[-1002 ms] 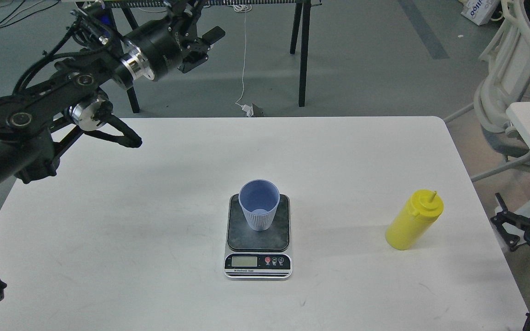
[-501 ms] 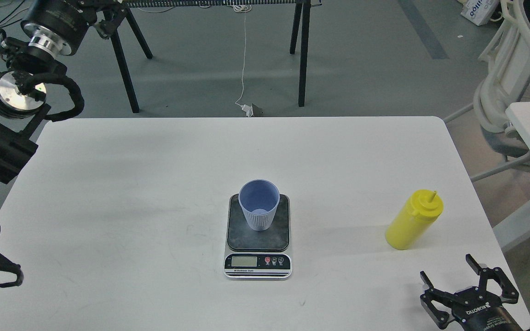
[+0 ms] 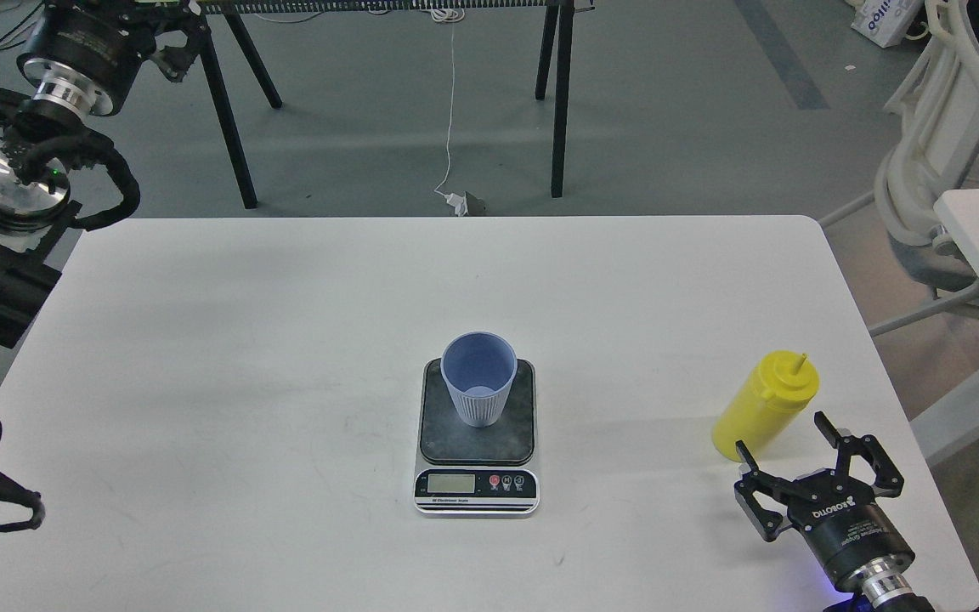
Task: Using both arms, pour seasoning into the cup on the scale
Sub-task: 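Reach the right gripper to the yellow bottle and grasp it, then lift the yellow bottle and tip it upside down above the cup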
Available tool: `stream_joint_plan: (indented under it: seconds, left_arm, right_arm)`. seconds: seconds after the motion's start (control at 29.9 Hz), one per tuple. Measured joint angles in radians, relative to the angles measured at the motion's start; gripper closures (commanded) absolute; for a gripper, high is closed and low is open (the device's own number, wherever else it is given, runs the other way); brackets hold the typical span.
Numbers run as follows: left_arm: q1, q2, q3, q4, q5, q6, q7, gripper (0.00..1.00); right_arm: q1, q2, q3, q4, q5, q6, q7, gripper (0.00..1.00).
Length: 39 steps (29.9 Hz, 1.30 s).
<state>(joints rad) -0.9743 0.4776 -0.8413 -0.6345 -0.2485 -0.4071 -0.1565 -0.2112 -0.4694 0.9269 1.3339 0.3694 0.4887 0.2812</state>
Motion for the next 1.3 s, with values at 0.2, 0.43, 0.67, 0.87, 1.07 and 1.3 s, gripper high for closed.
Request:
stream_joint_plan:
  seconds: [0.2, 0.43, 0.67, 0.87, 1.07, 1.3]
  left_arm:
    - [-0.01, 0.032, -0.032, -0.002, 0.002, 0.002, 0.002, 0.0]
    - [-0.005, 0.042, -0.029, -0.002, 0.004, 0.002, 0.002, 0.0]
    - [0.0, 0.044, -0.026, -0.002, 0.005, 0.002, 0.002, 0.0]
    - [0.0, 0.043, -0.021, -0.002, 0.005, 0.004, 0.002, 0.0]
    - [0.0, 0.044, -0.021, -0.002, 0.006, 0.004, 0.002, 0.0]
    - [0.0, 0.055, -0.021, -0.003, 0.006, 0.004, 0.001, 0.0]
  right_arm:
    - [0.05, 0.048, -0.023, -0.06, 0.0, 0.0, -0.001, 0.05]
    - [0.112, 0.073, -0.029, -0.139, 0.0, 0.0, -0.003, 0.05]
    - [0.169, 0.093, -0.032, -0.189, 0.005, 0.0, -0.004, 0.07]
    - [0.209, 0.118, -0.035, -0.211, 0.003, 0.0, -0.004, 0.22]
    - [0.23, 0.13, -0.042, -0.223, 0.002, 0.0, -0.004, 0.34]
    - [0.283, 0.066, -0.04, -0.177, -0.007, 0.0, -0.005, 0.38]
